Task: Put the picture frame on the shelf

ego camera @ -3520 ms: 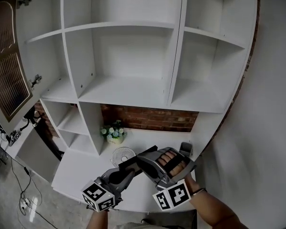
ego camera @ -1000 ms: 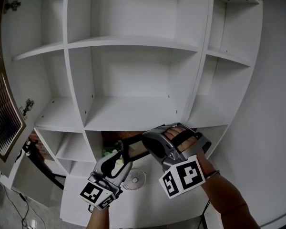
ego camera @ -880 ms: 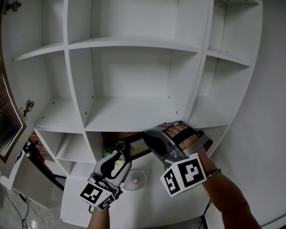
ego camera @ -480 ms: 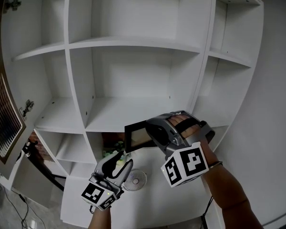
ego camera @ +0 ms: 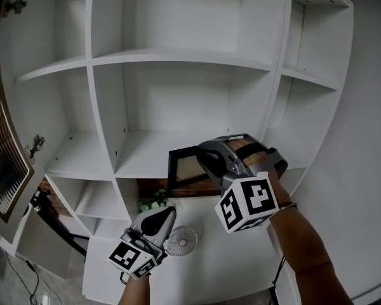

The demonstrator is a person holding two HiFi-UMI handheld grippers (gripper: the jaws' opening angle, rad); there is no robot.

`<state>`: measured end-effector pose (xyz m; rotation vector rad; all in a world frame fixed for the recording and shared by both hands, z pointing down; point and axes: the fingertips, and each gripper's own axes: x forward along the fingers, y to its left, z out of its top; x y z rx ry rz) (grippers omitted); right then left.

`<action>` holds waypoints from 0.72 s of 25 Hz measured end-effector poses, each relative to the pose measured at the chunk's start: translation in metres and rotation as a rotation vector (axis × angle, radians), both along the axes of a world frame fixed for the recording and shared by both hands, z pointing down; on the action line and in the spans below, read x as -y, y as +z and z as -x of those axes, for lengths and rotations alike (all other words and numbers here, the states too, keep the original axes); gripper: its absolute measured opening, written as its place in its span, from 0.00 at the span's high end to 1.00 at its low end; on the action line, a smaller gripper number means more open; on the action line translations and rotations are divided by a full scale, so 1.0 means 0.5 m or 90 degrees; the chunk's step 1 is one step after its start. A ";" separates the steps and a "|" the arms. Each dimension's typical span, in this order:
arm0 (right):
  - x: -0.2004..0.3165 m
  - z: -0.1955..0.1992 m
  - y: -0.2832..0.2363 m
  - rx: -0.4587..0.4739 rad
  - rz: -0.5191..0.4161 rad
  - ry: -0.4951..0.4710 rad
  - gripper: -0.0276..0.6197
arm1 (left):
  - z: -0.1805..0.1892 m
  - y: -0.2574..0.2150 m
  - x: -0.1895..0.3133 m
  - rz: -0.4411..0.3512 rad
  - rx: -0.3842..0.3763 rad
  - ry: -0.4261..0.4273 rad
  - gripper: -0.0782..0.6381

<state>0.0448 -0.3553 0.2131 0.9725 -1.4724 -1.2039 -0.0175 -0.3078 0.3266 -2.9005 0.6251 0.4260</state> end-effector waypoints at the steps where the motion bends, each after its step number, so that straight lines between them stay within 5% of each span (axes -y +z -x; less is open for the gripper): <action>1: 0.007 -0.003 -0.003 0.003 -0.001 0.003 0.84 | -0.001 0.002 0.000 0.001 -0.001 0.004 0.88; 18: 0.130 -0.018 -0.003 0.002 0.014 0.043 0.84 | -0.021 0.019 0.018 0.015 0.011 0.040 0.88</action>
